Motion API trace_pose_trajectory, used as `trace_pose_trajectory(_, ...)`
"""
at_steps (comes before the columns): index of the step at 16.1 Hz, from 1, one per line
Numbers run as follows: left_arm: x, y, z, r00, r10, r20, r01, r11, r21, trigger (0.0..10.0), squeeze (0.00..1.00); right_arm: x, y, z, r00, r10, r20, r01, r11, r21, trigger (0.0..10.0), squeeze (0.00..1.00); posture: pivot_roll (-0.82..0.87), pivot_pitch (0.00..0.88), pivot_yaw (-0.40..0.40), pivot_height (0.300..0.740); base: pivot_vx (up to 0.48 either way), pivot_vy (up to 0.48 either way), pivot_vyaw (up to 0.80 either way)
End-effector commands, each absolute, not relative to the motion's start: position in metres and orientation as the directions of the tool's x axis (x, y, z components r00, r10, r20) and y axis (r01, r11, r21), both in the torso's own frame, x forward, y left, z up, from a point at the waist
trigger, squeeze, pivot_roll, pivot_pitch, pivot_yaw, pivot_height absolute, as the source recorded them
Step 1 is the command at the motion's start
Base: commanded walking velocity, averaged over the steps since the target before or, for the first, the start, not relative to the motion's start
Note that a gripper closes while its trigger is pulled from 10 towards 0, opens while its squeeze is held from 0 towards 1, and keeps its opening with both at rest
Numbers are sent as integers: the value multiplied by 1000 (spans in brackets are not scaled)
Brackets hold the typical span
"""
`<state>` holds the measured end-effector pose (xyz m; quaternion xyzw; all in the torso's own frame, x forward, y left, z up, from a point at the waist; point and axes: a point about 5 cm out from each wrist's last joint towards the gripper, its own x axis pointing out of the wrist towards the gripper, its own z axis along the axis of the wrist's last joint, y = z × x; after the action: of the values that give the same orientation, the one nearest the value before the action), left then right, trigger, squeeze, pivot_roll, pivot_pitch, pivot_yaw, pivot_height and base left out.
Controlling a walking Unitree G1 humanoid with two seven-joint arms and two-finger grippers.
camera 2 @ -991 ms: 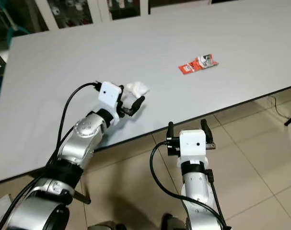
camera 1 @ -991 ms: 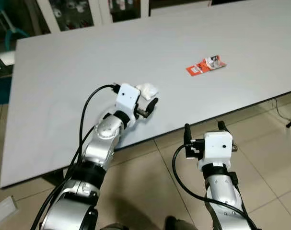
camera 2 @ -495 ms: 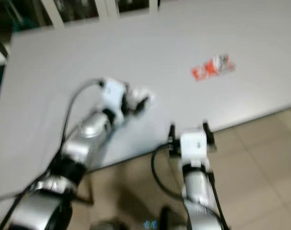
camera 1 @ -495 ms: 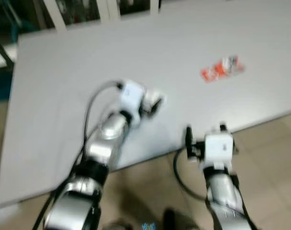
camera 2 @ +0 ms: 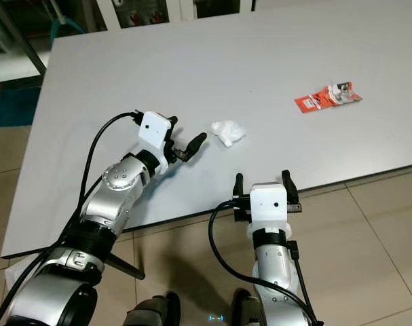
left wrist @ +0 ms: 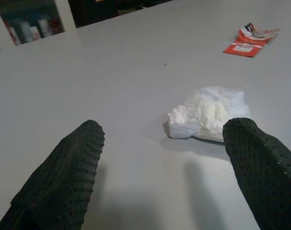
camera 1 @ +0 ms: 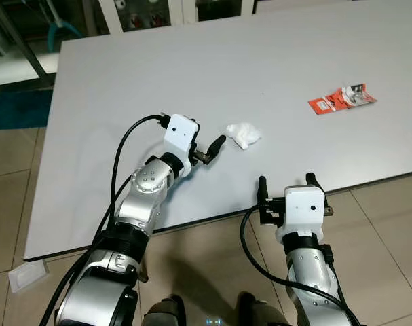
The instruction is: Picking trash to rubbish bin
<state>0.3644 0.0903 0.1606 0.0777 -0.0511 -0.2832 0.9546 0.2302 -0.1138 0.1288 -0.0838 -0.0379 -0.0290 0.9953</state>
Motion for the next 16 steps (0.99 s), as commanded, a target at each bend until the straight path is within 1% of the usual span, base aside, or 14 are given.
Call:
trace_pose_trajectory(1,367,90,164,820,-571,45,552,809,203,10000,0,227,-112,131,995,-78,69,87,986,-144,10000,0,118,233,61,740,0,0,0)
trace_pose_trajectory(4,370,91,168,812,-582,45,560,799,220,10000,0,222,-117,129,990,-139,29,141,983,-121,10000,0,114,246,74,740,0,0,0)
trace_pose_trajectory(6,373,88,171,804,-593,44,570,790,227,10000,0,209,-127,117,974,-225,-38,219,969,-116,10000,0,92,269,104,740,0,0,0)
trace_pose_trajectory(8,375,83,174,791,-611,46,586,776,232,10000,0,198,-129,112,958,-278,-72,269,957,-106,10000,0,59,287,130,740,0,0,0)
trace_pose_trajectory(9,375,80,175,780,-624,46,599,766,232,10000,0,194,-128,112,956,-284,-80,276,957,-91,10000,0,42,294,143,740,0,0,0)
trace_pose_trajectory(10,375,73,176,758,-650,43,625,744,235,10000,0,187,-126,112,960,-268,-83,264,963,-48,10000,0,26,299,155,740,0,0,0)
trace_pose_trajectory(13,375,64,178,719,-693,49,667,708,233,10000,0,181,-122,116,968,-242,-69,240,970,-35,10000,0,-2,303,170,740,0,0,0)
trace_pose_trajectory(14,373,54,180,676,-735,60,705,668,237,10000,0,178,-121,120,972,-229,-61,228,973,-23,10000,0,-17,304,176,740,0,0,0)
trace_pose_trajectory(16,372,48,182,641,-764,68,733,636,240,10000,0,177,-115,126,982,-186,-38,187,982,0,10000,0,-32,309,182,740,0,0,0)
